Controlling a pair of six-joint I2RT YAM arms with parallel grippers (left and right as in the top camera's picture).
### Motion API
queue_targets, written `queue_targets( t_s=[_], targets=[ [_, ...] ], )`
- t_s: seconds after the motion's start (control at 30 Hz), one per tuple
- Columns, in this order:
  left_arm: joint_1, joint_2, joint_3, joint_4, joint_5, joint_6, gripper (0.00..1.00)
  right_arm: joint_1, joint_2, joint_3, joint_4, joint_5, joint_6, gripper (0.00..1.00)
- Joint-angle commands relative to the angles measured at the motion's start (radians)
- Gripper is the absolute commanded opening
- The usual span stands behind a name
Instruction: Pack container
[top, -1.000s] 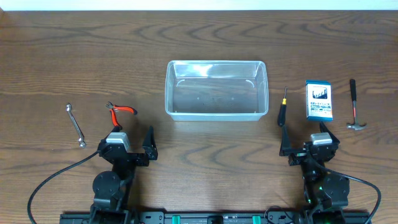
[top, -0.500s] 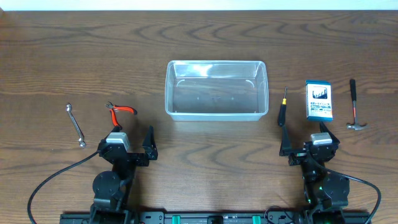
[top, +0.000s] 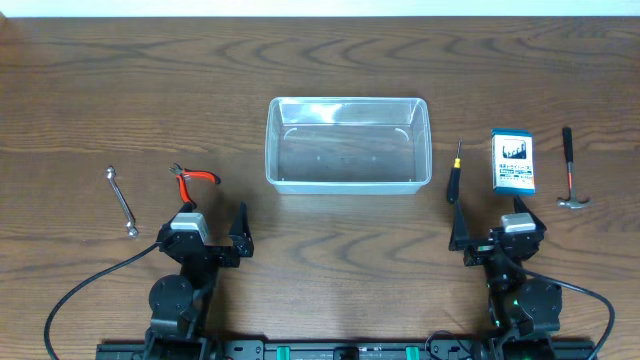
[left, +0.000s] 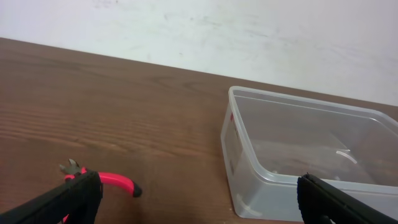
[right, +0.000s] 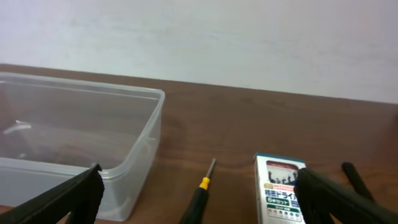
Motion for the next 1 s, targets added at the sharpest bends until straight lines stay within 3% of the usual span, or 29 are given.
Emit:
queue_targets(
  t_s=[0.0, 0.2, 0.43, 0.77, 0.97],
  targets=[
    [-0.003, 0.004, -0.022, -0.024, 0.007, 0.017, 0.98, 0.008, -0.007, -0.002, -0.005, 0.0, 0.122, 0.99],
    [0.001, 0.046, 0.101, -0.044, -0.008, 0.023, 0.98, 0.007, 0.003, 0.023, -0.005, 0.005, 0.283, 0.99],
    [0.032, 0.391, 0.469, -0.37, -0.046, 0.032, 0.98, -0.02, 0.198, 0.265, -0.18, 0.002, 0.274, 0.99],
    [0.035, 0.95, 1.019, -0.954, -0.042, 0.032, 0.98, -0.035, 0.876, 0.98, -0.911, 0.011, 0.141, 0.99],
    [0.035, 1.072, 1.077, -1.061, -0.042, 0.024, 0.98, -0.035, 1.129, 1.27, -1.153, -0.11, 0.114, 0.99]
  ],
)
